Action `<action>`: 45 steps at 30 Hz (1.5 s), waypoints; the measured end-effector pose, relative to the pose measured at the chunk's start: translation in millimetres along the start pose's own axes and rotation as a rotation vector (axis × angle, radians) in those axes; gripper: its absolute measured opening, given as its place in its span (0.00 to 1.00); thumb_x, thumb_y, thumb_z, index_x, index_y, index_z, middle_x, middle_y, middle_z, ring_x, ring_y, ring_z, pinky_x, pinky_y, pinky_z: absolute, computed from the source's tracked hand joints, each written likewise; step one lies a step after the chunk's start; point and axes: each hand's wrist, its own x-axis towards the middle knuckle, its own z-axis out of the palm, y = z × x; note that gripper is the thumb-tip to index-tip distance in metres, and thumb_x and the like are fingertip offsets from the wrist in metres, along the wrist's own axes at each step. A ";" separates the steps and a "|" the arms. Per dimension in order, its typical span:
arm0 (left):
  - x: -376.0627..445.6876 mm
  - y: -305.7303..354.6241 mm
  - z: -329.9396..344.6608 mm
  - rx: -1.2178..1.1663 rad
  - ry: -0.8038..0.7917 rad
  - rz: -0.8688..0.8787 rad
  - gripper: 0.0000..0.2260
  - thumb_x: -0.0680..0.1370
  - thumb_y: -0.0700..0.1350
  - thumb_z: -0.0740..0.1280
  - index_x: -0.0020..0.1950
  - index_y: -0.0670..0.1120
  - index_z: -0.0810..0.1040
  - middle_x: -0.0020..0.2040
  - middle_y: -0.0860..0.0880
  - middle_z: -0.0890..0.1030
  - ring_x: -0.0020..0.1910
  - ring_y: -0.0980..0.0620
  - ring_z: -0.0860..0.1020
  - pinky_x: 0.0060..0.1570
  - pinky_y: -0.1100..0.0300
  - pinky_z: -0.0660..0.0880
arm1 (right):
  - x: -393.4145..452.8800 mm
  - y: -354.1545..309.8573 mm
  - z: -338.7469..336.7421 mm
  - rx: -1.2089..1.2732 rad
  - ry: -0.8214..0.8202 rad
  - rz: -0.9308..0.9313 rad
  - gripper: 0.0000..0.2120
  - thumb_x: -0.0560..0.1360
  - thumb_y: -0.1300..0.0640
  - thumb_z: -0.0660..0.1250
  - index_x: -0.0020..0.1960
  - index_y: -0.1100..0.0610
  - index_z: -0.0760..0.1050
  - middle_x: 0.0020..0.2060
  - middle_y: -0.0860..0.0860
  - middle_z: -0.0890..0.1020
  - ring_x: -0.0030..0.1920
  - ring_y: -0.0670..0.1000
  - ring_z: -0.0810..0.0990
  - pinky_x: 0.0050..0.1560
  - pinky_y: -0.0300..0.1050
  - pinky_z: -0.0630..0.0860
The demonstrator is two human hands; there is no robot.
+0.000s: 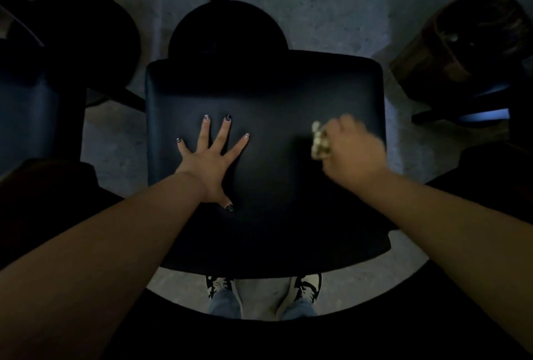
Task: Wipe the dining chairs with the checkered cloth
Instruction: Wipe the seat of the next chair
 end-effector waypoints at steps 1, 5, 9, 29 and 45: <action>-0.8 0.8 -1.2 0.001 -0.010 -0.003 0.67 0.56 0.71 0.75 0.71 0.61 0.22 0.69 0.48 0.18 0.70 0.36 0.23 0.63 0.22 0.50 | 8.1 8.8 -6.4 -0.006 0.116 0.047 0.20 0.65 0.59 0.70 0.56 0.60 0.69 0.54 0.60 0.72 0.52 0.62 0.73 0.42 0.49 0.69; -1.3 1.5 -1.7 -0.008 -0.023 -0.012 0.66 0.57 0.70 0.75 0.71 0.61 0.23 0.69 0.48 0.18 0.70 0.36 0.23 0.63 0.22 0.50 | 22.7 30.5 -3.5 0.059 0.142 0.188 0.24 0.69 0.54 0.70 0.59 0.64 0.68 0.58 0.63 0.69 0.56 0.65 0.70 0.49 0.54 0.71; 0.7 0.5 1.1 -0.003 -0.014 -0.010 0.66 0.57 0.71 0.75 0.71 0.61 0.22 0.69 0.48 0.18 0.70 0.35 0.23 0.63 0.22 0.50 | 19.1 31.4 33.2 0.207 -0.054 0.211 0.24 0.76 0.42 0.62 0.63 0.58 0.68 0.63 0.62 0.67 0.61 0.64 0.69 0.60 0.55 0.68; 2.3 2.4 3.8 0.000 0.000 -0.024 0.66 0.58 0.70 0.75 0.70 0.60 0.21 0.69 0.48 0.18 0.69 0.35 0.23 0.64 0.22 0.50 | -50.3 -105.9 81.3 0.403 -0.048 -0.082 0.17 0.74 0.41 0.55 0.55 0.53 0.67 0.54 0.55 0.70 0.47 0.59 0.76 0.38 0.48 0.72; 3.5 1.3 6.8 0.003 0.024 -0.010 0.66 0.58 0.71 0.74 0.71 0.60 0.22 0.69 0.47 0.18 0.69 0.34 0.23 0.63 0.22 0.51 | -14.6 -47.7 71.8 0.120 -0.057 -0.624 0.13 0.71 0.65 0.65 0.56 0.64 0.77 0.49 0.64 0.78 0.34 0.62 0.80 0.31 0.52 0.78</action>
